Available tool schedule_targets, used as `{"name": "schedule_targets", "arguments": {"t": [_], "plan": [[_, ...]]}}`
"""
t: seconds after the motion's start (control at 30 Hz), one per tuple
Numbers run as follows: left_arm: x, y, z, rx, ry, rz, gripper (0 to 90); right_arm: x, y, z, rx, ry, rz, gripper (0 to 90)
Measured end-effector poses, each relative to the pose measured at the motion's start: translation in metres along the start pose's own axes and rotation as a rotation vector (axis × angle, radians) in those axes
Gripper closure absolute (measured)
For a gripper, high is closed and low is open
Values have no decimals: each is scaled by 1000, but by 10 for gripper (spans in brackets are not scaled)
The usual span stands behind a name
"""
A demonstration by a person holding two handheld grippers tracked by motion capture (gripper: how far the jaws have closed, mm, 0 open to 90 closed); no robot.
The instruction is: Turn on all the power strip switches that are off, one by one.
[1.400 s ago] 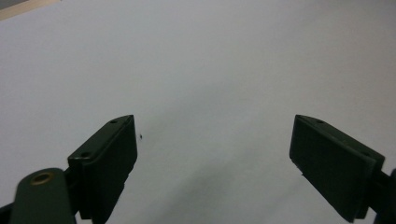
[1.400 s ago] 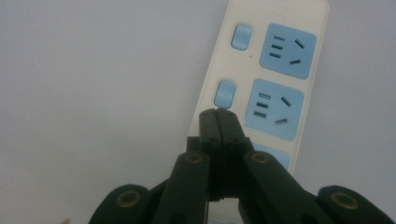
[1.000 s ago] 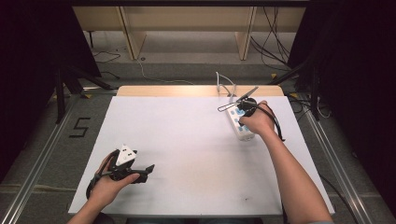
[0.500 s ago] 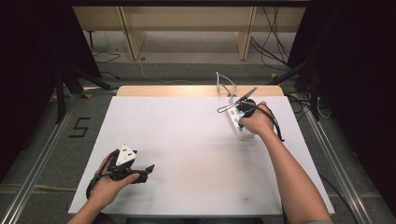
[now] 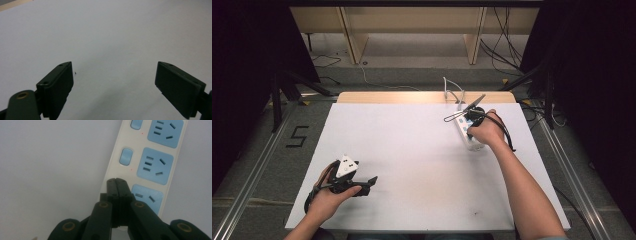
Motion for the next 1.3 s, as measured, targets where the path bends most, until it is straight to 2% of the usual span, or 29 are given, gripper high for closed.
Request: {"name": "schedule_targets", "arguments": {"t": [0.23, 0.33, 0.47, 0.87, 1.13, 1.3], "plan": [[0, 0, 0, 0, 0, -1, 149, 0, 1, 1, 13, -12, -13, 900], [0, 0, 1, -1, 1, 1, 149, 0, 2, 1, 12, 1, -12, 900], [0, 0, 1, -1, 1, 1, 150, -1, 2, 1, 24, 0, -18, 900], [0, 0, 0, 0, 3, 0, 149, -3, 3, 0, 22, 4, -17, 900], [0, 0, 0, 0, -1, 0, 149, -4, 5, -2, 43, -12, -38, 900], [0, 1, 0, 0, -1, 2, 150, -4, 5, -2, 45, -2, -41, 900]]}}
Point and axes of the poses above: each handheld gripper's, and its own axes: y roughly forward along the jaws, x roughly out of its underside, z roughly to its right, the point moved 3 cm from there along y, roughly forward along the jaws, and after that the axes turned 10 degrees about -y, right-handed, at the moved point
